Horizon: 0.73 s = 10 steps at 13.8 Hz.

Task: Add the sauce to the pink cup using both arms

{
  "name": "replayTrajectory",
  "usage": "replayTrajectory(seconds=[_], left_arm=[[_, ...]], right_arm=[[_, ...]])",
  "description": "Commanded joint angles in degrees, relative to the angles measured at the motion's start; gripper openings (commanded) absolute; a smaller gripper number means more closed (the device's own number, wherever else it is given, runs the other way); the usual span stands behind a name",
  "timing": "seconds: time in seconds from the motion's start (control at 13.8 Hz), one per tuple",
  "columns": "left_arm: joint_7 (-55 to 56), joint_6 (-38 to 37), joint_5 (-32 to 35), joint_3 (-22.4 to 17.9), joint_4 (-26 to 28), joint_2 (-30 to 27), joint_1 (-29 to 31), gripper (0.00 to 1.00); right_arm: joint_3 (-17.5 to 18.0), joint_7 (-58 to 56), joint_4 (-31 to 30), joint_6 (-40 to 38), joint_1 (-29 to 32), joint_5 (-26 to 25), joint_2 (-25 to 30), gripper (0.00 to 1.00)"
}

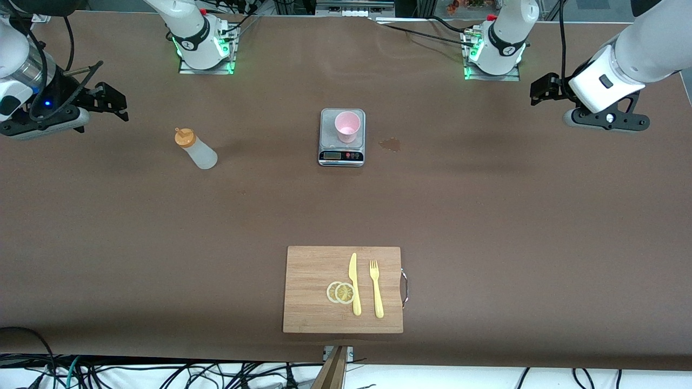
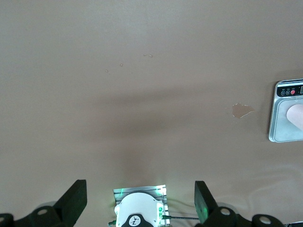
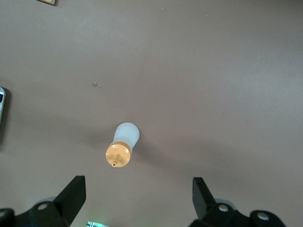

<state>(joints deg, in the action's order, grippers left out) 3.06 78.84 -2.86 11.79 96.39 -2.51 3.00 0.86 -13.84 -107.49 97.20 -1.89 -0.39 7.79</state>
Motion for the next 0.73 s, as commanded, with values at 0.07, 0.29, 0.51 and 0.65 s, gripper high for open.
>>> replayTrajectory(seconds=[0.07, 0.29, 0.51, 0.65], left_arm=[[0.10, -1.06, 1.10, 0.07, -1.29, 0.40, -0.10, 1.00], [0.10, -1.06, 1.10, 0.07, -1.29, 0.40, -0.10, 1.00], [0.10, -0.97, 1.10, 0.07, -1.29, 0.40, -0.10, 1.00], [0.10, -0.97, 1.10, 0.07, -1.29, 0.40, -0.10, 1.00]], right_arm=[[-0.15, 1.10, 2.11, -2.37, -0.57, -0.84, 0.83, 1.00], [-0.33, 1.80, 2.20, -2.54, -0.57, -0.84, 1.00, 1.00], [-0.33, 1.80, 2.55, -2.54, -0.57, -0.75, 1.00, 1.00], [-0.33, 1.71, 2.82, -2.63, -0.57, -0.93, 1.00, 1.00]])
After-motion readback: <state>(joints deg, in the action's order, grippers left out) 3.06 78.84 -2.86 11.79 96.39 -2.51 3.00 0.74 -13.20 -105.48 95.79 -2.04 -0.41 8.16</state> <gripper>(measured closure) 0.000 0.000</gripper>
